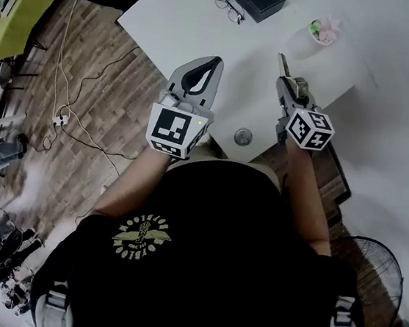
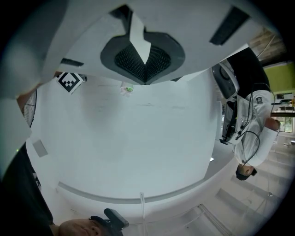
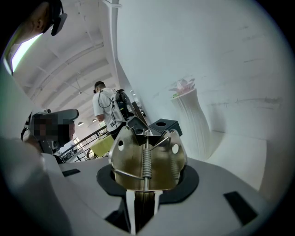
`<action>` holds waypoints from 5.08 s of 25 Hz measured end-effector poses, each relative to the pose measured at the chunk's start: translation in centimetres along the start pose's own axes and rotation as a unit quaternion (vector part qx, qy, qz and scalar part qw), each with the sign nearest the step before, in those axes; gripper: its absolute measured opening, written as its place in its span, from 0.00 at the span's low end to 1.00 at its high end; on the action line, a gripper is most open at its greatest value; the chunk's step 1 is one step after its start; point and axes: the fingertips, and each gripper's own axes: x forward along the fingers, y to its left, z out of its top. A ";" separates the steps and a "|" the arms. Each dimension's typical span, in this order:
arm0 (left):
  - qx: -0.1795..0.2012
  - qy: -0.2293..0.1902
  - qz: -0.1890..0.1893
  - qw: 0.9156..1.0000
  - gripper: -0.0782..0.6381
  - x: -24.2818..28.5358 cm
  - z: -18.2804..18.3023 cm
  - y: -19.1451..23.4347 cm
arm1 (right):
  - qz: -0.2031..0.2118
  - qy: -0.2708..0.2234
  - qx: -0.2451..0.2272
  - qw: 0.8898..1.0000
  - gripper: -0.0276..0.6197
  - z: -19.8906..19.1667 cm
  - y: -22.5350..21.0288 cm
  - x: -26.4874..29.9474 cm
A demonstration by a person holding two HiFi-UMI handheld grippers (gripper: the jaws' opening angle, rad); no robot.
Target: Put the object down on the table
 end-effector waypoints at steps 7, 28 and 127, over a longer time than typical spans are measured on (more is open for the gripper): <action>-0.001 0.004 0.009 1.000 0.12 -0.5 -0.4 0.6 | -0.006 0.032 0.000 0.999 0.24 -3.0 -1.0 1.6; -0.002 0.020 0.008 1.000 0.12 -1.2 -1.5 0.2 | -0.030 0.140 0.046 0.989 0.24 -12.9 -4.6 4.8; 0.020 -0.056 -0.107 0.992 0.12 -11.1 2.8 -1.8 | -0.154 -0.217 -0.210 0.941 0.05 8.2 19.0 -21.1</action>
